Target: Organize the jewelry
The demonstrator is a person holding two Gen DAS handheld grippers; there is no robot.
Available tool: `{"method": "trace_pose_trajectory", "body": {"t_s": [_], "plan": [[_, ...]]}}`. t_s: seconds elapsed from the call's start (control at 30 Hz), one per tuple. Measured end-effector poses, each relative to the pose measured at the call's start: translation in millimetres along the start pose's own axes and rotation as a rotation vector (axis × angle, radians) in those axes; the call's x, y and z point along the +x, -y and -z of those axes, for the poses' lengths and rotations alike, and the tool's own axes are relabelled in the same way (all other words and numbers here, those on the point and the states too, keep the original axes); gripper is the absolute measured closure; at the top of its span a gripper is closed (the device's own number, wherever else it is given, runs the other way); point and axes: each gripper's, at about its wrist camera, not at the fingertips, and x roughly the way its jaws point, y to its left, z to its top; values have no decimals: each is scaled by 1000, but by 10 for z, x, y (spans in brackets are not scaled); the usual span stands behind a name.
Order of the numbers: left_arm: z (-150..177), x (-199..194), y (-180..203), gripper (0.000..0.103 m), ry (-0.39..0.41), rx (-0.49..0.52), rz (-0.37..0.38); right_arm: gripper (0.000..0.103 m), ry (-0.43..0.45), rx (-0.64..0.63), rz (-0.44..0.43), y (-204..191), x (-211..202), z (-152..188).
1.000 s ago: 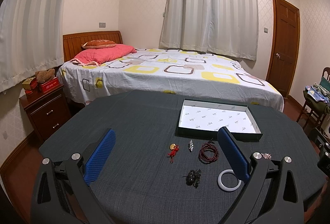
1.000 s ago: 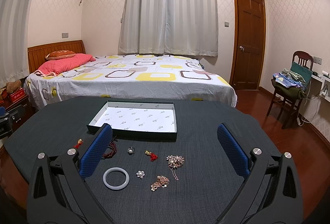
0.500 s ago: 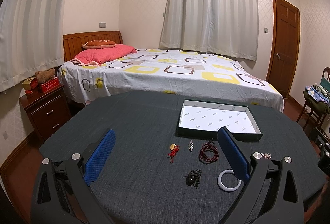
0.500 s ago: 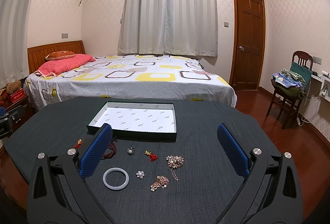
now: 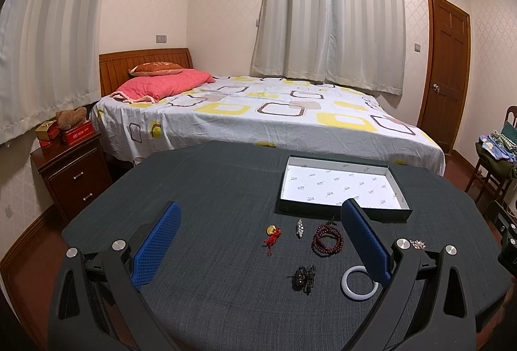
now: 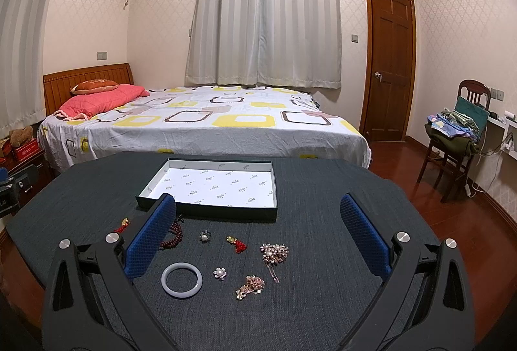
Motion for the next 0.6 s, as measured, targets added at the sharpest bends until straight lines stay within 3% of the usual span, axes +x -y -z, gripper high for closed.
{"method": "trace_pose_trajectory", "body": {"t_s": [0.6], "plan": [[6,11,-16,7,-1,0,-1,4,1,1,0,-1,0,5]]}}
